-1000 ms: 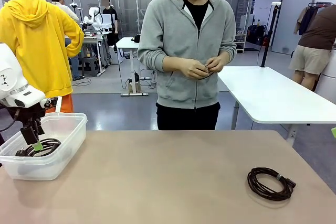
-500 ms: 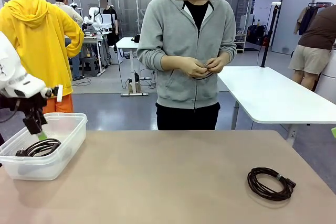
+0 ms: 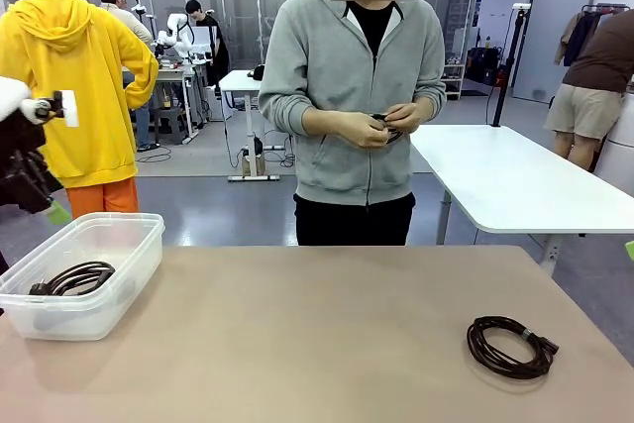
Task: Organize and store the cables.
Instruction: Place the USB Extension Cable into the Organizing box.
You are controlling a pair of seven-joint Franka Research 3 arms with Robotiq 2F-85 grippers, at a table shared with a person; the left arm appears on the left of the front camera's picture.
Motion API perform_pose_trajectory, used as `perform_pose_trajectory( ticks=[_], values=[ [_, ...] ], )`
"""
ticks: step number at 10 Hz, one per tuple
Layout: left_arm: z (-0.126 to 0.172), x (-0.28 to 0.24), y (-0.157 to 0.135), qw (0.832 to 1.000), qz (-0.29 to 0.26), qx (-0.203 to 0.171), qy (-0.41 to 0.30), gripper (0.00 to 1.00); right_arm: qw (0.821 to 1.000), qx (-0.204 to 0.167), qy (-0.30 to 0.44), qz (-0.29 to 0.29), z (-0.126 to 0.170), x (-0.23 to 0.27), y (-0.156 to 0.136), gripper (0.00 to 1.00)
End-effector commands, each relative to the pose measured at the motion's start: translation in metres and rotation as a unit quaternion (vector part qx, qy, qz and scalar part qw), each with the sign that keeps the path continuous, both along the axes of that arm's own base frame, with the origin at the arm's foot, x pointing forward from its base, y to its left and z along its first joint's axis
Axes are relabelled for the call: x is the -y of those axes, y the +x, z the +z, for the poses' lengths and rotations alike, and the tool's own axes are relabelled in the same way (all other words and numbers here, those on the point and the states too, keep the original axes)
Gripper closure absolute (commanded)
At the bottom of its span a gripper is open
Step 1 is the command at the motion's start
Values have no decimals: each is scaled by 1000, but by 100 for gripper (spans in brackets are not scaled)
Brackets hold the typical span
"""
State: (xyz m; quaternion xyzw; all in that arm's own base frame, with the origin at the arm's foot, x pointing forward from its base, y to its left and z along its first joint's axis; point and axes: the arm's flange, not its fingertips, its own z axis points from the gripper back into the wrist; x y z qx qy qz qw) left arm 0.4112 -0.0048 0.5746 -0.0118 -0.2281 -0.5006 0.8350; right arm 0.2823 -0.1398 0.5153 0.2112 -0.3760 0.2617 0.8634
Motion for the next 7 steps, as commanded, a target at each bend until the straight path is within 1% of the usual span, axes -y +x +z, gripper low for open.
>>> perform_pose_trajectory(
  ticks=[1,2,4,5,6,7],
  values=[
    [-10,-14,-59,999,19,-2,-34,0,1000,6,1,9,0,2,-1,0],
    [-16,-26,-90,998,18,-5,-54,0,1000,6,1,9,0,2,-1,0],
    [-26,-45,-128,996,33,15,-81,0,1000,6,1,9,0,2,-1,0],
    [-34,-55,-139,995,41,15,-93,0,1000,6,1,9,0,2,-1,0],
    [-36,-60,-144,996,48,11,-81,0,1000,6,1,9,0,2,-1,0],
    [-34,-62,-139,995,46,17,-83,0,1000,6,1,9,0,2,-1,0]
  ],
)
